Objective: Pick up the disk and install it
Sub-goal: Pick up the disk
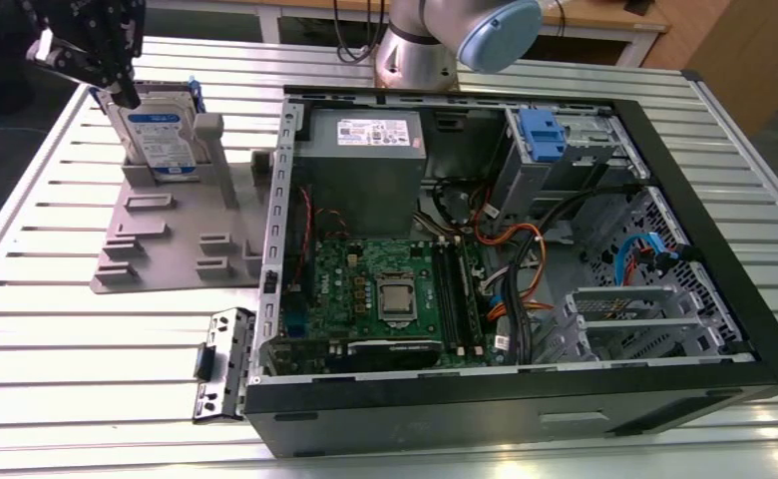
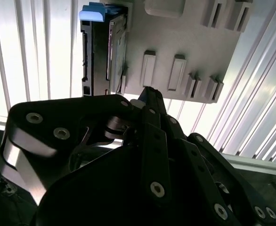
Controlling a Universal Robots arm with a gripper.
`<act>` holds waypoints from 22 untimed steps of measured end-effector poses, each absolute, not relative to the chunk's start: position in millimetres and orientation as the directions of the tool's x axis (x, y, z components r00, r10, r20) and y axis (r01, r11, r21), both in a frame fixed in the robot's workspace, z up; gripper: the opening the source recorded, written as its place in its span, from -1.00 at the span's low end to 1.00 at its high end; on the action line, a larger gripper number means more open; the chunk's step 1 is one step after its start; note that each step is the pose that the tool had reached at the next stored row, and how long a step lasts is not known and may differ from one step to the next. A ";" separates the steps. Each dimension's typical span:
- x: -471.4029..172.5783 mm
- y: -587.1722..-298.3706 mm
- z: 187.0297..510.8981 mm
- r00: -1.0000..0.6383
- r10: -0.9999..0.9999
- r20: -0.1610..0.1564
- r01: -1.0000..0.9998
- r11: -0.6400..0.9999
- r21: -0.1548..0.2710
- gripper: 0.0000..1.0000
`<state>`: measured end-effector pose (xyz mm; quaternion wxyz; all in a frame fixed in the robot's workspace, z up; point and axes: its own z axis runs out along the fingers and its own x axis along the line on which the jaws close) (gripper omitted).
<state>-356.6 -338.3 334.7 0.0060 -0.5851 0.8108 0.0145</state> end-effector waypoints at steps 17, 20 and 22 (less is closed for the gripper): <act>-356.6 -338.3 334.7 -0.222 -0.975 -0.027 -0.975 0.222 0.017 -0.80; -356.5 -338.3 334.7 -0.205 -0.978 -0.027 -0.979 0.204 0.017 -0.80; -356.6 -338.3 334.7 -0.190 -0.981 -0.027 -0.982 0.190 0.017 -0.80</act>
